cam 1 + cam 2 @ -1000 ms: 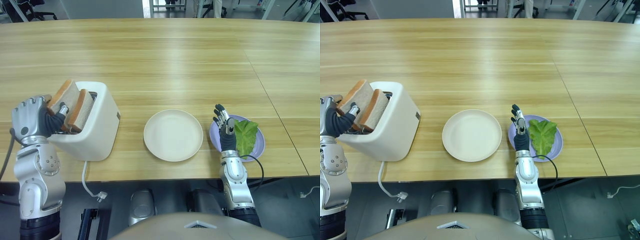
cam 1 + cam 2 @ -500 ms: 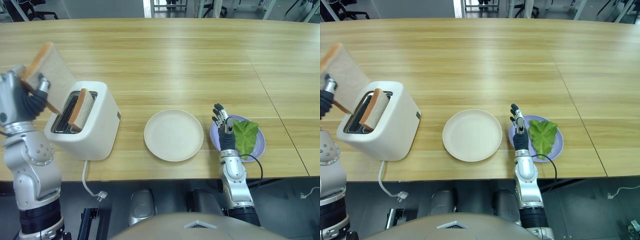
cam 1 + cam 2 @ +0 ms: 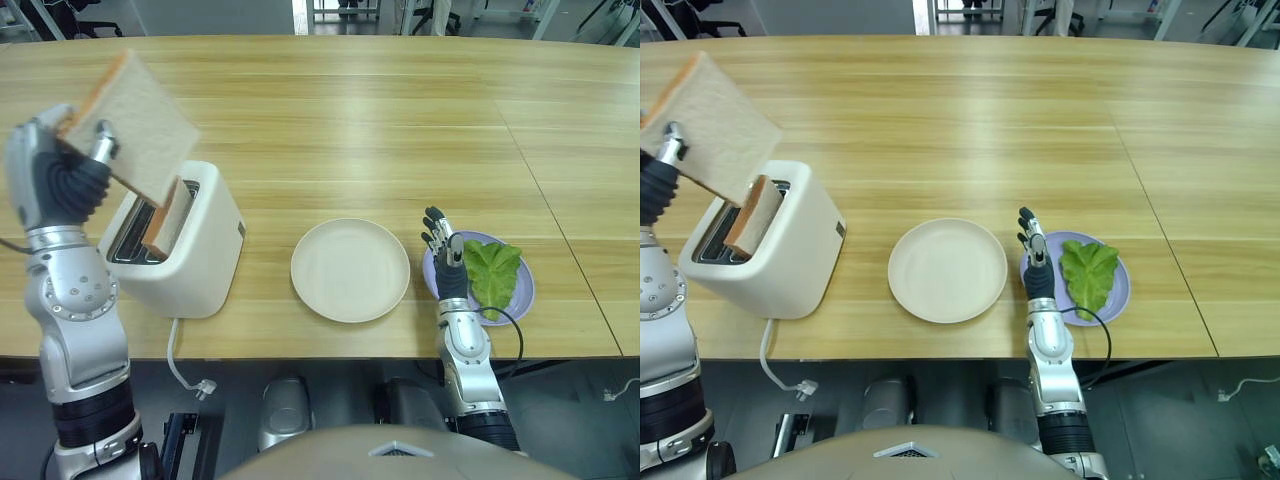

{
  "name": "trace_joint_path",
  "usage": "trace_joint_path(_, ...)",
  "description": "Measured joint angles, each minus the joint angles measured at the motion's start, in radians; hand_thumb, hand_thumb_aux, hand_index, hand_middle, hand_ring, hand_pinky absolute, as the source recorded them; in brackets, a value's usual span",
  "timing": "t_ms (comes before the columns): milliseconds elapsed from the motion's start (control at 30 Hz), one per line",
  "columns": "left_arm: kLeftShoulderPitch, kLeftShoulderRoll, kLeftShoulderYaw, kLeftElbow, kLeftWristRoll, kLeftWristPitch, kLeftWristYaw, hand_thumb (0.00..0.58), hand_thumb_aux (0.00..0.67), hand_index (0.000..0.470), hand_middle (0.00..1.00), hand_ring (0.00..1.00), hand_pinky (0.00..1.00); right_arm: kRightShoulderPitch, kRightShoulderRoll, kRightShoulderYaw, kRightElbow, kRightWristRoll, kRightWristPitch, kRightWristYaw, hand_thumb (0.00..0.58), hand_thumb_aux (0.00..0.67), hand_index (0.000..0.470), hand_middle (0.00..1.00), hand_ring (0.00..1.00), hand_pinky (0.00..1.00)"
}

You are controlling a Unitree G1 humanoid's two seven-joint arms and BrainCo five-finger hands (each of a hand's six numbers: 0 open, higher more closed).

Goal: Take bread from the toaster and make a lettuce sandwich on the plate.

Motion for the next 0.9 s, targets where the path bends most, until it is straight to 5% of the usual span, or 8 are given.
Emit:
trace_joint_path(400, -0.043, -0.093, -0.253, 0.158, -0.332, 0.007, -0.323, 0.580, 0.670, 0.460, 1.00, 1.00, 1.00, -0.028, -0.006, -0.010, -0.071, -0.001, -0.007, -0.018, 0.000, 0.000, 0.000, 0.00, 0.00, 0.00)
trace_joint_path(900, -0.084, -0.136, -0.499, 0.389, -0.409, 0.037, -0.555, 0.580, 0.670, 0.460, 1.00, 1.00, 1.00, -0.047, -0.018, 0.044, -0.114, -0.028, -0.005, 0.021, 0.000, 0.000, 0.000, 0.00, 0.00, 0.00)
